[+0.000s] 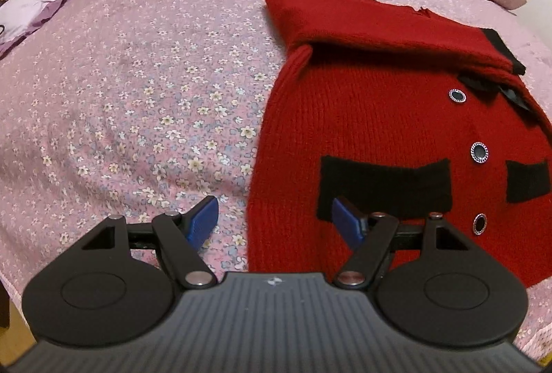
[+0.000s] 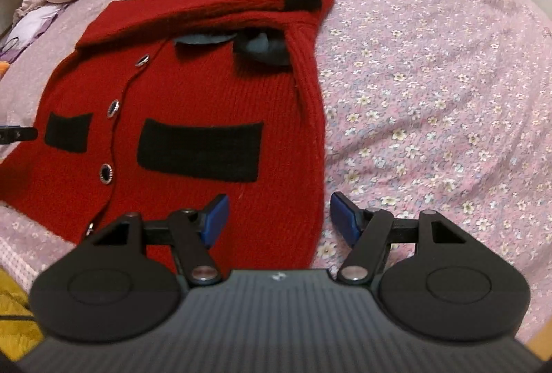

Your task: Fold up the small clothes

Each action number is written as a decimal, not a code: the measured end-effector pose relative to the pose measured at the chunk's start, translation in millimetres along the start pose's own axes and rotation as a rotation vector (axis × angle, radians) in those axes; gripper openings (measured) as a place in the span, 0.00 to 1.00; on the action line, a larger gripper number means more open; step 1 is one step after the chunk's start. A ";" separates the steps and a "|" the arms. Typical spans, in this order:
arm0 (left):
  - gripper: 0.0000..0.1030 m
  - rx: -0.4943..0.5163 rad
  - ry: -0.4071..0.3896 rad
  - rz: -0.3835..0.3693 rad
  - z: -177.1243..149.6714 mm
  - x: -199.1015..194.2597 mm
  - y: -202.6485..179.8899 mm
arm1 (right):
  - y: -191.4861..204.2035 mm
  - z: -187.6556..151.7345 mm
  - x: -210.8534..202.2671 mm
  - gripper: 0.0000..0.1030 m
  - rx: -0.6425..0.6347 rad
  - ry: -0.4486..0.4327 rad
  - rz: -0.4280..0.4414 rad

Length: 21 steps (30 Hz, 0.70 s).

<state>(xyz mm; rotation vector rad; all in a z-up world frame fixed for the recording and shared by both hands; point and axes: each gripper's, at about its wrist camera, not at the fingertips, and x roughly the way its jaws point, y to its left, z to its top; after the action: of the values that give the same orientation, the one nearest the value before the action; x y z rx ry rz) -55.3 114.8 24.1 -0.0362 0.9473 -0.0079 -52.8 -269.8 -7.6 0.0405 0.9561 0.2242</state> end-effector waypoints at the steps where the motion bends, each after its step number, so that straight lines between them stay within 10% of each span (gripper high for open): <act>1: 0.75 0.005 0.000 -0.005 -0.5 0.5 -0.5 | 0.9 -0.3 0.0 0.64 -0.002 -0.001 0.006; 21: 0.76 0.017 0.038 -0.116 -9.4 23.4 -9.5 | -1.3 -10.0 15.2 0.65 0.018 0.005 0.124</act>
<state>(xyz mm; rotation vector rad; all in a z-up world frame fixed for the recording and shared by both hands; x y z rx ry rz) -49.1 104.5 0.0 -0.0752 0.9819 -0.1244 -52.2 -268.6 -25.8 0.1159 0.9618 0.3300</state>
